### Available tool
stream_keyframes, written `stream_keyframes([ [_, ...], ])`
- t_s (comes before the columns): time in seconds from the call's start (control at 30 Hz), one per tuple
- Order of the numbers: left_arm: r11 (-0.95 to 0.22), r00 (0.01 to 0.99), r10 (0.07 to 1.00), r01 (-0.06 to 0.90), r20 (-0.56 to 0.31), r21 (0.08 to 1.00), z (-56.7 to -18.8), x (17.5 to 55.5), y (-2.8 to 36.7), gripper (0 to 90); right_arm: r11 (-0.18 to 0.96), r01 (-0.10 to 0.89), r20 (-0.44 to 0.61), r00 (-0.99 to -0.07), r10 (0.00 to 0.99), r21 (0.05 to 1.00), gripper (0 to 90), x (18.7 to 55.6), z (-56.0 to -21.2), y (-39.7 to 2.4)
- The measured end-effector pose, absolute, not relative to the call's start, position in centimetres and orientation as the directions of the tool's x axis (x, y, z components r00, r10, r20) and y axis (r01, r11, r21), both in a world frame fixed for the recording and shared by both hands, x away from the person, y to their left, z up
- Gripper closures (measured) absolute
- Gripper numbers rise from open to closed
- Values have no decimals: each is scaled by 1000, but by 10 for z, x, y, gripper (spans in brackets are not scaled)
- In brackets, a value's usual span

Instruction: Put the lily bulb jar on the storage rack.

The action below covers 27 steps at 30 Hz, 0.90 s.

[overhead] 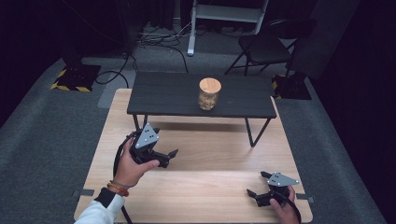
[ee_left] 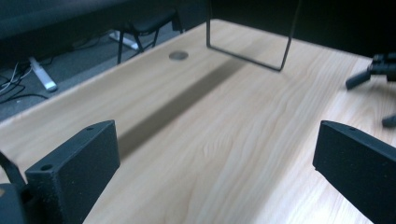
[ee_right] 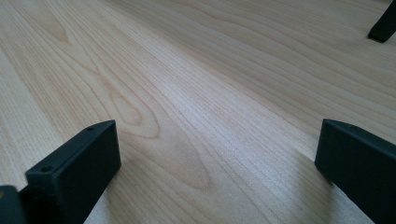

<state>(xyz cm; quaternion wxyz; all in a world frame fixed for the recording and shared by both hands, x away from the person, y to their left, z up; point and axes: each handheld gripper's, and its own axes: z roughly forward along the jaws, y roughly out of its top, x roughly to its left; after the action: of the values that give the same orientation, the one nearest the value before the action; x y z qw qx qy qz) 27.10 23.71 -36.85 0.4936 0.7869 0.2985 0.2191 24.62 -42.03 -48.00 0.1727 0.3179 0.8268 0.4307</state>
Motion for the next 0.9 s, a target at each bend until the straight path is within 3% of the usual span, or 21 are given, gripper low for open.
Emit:
stream_keyframes([
  [0.2, -325, 736, 677, 294, 4, 899, -400, 260, 243, 5, 427, 377, -12, -738, 675, 822, 0, 246, -480, -420],
  [0.47, -379, 749, 662, 315, 17, 870, -437, 245, 240, 6, 426, 377, -12, -737, 675, 822, 0, 246, -480, -420],
  [0.9, -430, 744, 669, 382, 4, 818, -471, 237, 237, 7, 426, 377, -12, -737, 676, 822, 0, 246, -480, -420],
])
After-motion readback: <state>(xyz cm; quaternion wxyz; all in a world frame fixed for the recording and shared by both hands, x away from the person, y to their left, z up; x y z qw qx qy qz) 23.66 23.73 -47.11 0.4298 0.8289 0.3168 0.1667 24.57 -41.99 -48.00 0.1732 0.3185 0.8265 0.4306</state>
